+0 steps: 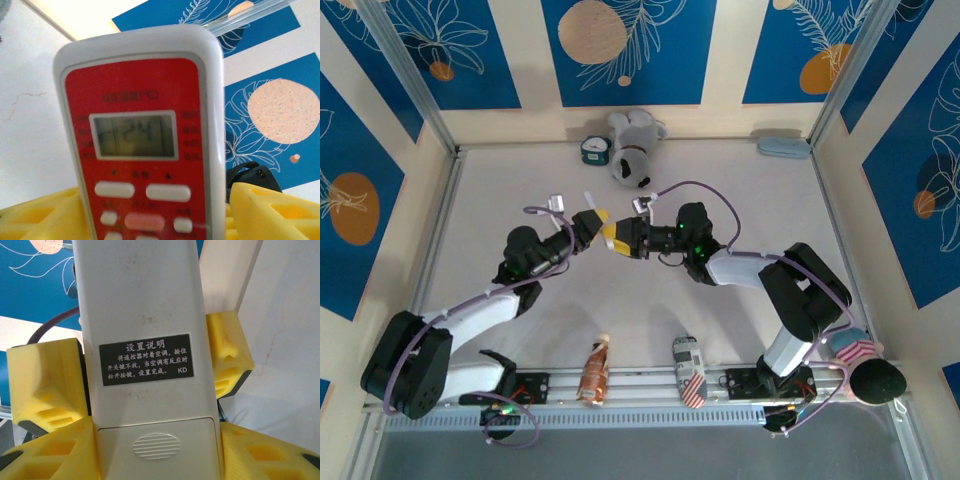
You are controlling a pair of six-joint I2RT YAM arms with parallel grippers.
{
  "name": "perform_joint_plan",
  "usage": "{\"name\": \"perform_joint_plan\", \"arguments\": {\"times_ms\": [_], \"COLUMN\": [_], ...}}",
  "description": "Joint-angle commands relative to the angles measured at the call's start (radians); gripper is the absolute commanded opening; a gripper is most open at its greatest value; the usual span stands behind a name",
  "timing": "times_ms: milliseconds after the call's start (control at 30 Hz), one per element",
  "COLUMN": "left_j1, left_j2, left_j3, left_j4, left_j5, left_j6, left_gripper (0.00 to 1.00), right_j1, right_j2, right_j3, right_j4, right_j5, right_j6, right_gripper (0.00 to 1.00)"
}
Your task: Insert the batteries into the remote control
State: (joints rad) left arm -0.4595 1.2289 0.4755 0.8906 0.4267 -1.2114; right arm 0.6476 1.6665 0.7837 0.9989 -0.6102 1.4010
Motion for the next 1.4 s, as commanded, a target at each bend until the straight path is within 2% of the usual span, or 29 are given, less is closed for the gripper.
{"name": "perform_joint_plan", "arguments": {"times_ms": [0, 133, 233, 367, 533, 733, 833, 1000, 1267, 1367], "left_j1": [-0.011, -0.013, -0.014, -0.014, -0.013, -0.013, -0.012, -0.010, -0.011, -0.011], "left_j2": [0.005, -0.004, -0.020, -0.057, -0.125, -0.155, -0.134, -0.033, 0.184, 0.277], "left_j3": [-0.001, 0.000, -0.003, 0.014, 0.064, 0.174, 0.222, 0.313, 0.449, 0.505], "left_j4": [0.103, 0.105, 0.078, -0.051, -0.355, -0.810, -0.989, -1.217, -1.395, -1.440], "left_j5": [-0.006, -0.012, -0.022, -0.038, -0.089, -0.187, -0.259, -0.363, -0.456, -0.457], "left_j6": [-0.012, -0.007, 0.011, 0.073, 0.193, 0.387, 0.466, 0.584, 0.722, 0.760], "left_gripper": [0.67, 0.59, 0.50, 0.47, 0.44, 0.44, 0.44, 0.45, 0.46, 0.48], "right_j1": [0.006, 0.002, 0.000, -0.008, -0.032, -0.072, -0.088, -0.106, -0.123, -0.127], "right_j2": [0.012, 0.020, 0.022, -0.009, -0.116, -0.324, -0.424, -0.538, -0.633, -0.650], "right_j3": [0.029, 0.017, 0.013, 0.004, -0.030, -0.053, -0.062, -0.099, -0.209, -0.228], "right_j4": [0.067, 0.089, 0.085, -0.008, -0.265, -0.702, -0.870, -0.997, -0.934, -0.923], "right_j5": [-0.025, -0.019, -0.019, -0.006, 0.053, 0.217, 0.322, 0.467, 0.513, 0.520], "right_j6": [0.023, 0.035, 0.032, -0.029, -0.190, -0.468, -0.591, -0.712, -0.722, -0.723], "right_gripper": [0.41, 0.43, 0.56, 0.65, 0.79, 0.88, 0.89, 0.90, 0.90, 0.90]}}
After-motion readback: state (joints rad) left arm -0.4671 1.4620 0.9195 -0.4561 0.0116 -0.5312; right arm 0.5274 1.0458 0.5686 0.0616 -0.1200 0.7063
